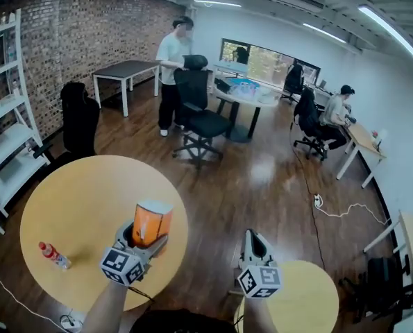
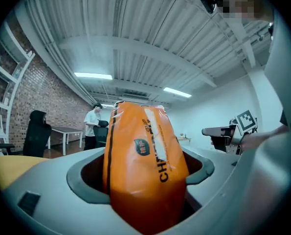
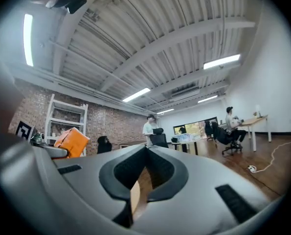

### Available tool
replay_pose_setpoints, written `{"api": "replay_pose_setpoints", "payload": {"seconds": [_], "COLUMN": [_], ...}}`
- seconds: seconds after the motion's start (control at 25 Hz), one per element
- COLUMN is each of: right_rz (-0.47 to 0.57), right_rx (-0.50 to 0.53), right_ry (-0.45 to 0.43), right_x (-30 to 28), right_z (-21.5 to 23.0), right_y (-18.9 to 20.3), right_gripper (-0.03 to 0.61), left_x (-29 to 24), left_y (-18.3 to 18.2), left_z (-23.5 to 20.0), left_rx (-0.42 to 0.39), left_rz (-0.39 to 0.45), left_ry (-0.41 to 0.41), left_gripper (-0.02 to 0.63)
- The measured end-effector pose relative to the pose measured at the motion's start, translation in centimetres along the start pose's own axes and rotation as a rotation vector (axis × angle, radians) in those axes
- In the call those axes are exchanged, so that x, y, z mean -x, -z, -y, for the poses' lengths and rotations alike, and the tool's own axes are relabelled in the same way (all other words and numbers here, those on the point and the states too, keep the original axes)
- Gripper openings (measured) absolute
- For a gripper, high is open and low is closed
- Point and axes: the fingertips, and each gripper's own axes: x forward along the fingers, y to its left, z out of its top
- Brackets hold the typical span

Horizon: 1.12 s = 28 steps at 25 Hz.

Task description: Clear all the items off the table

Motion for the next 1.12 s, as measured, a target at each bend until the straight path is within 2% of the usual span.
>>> {"api": "replay_pose_setpoints", "payload": {"seconds": [0.16,0.24,0.32,0.4,0.48,0.56,0.68,0.8,0.92,1.12], "right_rz": [-0.018,-0.027,-0.037,-0.057,-0.077,-0.085,-0.092,-0.103,-0.116,-0.208], "right_rx": [0.062,0.055,0.049,0.093,0.158,0.181,0.17,0.191,0.244,0.241], "right_ry": [-0.225,-0.312,-0.366,-0.391,-0.403,-0.43,-0.46,-0.468,-0.456,-0.443], "right_x": [-3.8,-5.0,-5.9,-6.6,-7.3,-7.9,-9.3,-10.1,-10.7,-10.7], "right_z": [-5.1,-6.8,-8.1,-9.3,-10.6,-11.9,-13.1,-13.5,-13.6,-13.2], "right_y": [0.9,1.4,2.0,3.1,4.2,4.9,5.2,5.6,6.5,9.3], "right_gripper": [0.005,0.005,0.005,0.005,0.005,0.005,0.005,0.005,0.005,0.005], "left_x": [3.1,5.4,7.9,10.2,11.9,12.9,13.0,12.3,11.8,11.4], "left_y": [0.3,0.1,0.0,0.5,1.2,1.9,2.2,3.1,5.7,11.6], "left_z": [-2.3,-3.5,-4.7,-5.9,-7.1,-8.1,-9.4,-10.8,-13.4,-15.1], "left_rx": [-0.019,-0.027,-0.038,-0.031,-0.012,0.002,0.012,0.006,0.025,0.114], "left_rz": [-0.015,-0.009,-0.015,-0.035,-0.059,-0.07,-0.073,-0.111,-0.186,-0.314], "left_ry": [-0.146,-0.242,-0.34,-0.428,-0.499,-0.552,-0.577,-0.571,-0.584,-0.589], "left_gripper": [0.413,0.413,0.413,0.413,0.413,0.413,0.413,0.413,0.413,0.413]}}
